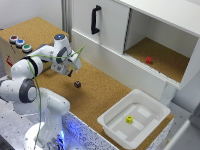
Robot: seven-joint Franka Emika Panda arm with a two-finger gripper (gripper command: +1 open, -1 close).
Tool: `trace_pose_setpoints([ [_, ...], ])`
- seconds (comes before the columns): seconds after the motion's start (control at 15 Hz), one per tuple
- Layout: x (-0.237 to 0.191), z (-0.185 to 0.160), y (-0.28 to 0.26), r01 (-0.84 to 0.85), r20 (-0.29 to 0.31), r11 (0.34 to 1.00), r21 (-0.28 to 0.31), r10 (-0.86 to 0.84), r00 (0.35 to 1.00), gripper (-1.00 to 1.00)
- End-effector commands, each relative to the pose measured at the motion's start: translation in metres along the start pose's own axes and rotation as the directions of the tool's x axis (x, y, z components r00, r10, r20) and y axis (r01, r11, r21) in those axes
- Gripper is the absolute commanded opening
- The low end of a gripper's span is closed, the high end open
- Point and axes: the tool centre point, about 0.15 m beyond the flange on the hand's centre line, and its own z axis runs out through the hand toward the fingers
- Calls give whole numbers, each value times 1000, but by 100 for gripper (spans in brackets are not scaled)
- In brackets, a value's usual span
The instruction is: Place the purple block on the table
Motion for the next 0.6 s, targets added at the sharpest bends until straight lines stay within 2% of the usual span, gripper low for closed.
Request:
trace_pose_setpoints([
  [0.0,18,-36,-39,84,-98,992,88,-76,992,100],
  [0.13,18,-43,-49,89,-134,989,122,-72,988,100],
  [0.27,14,-50,-63,100,-169,977,188,-68,983,100],
  [0.47,5,-54,-75,107,-96,976,189,-90,991,100],
  [0.53,2,-53,-77,127,-59,979,161,-119,991,100],
])
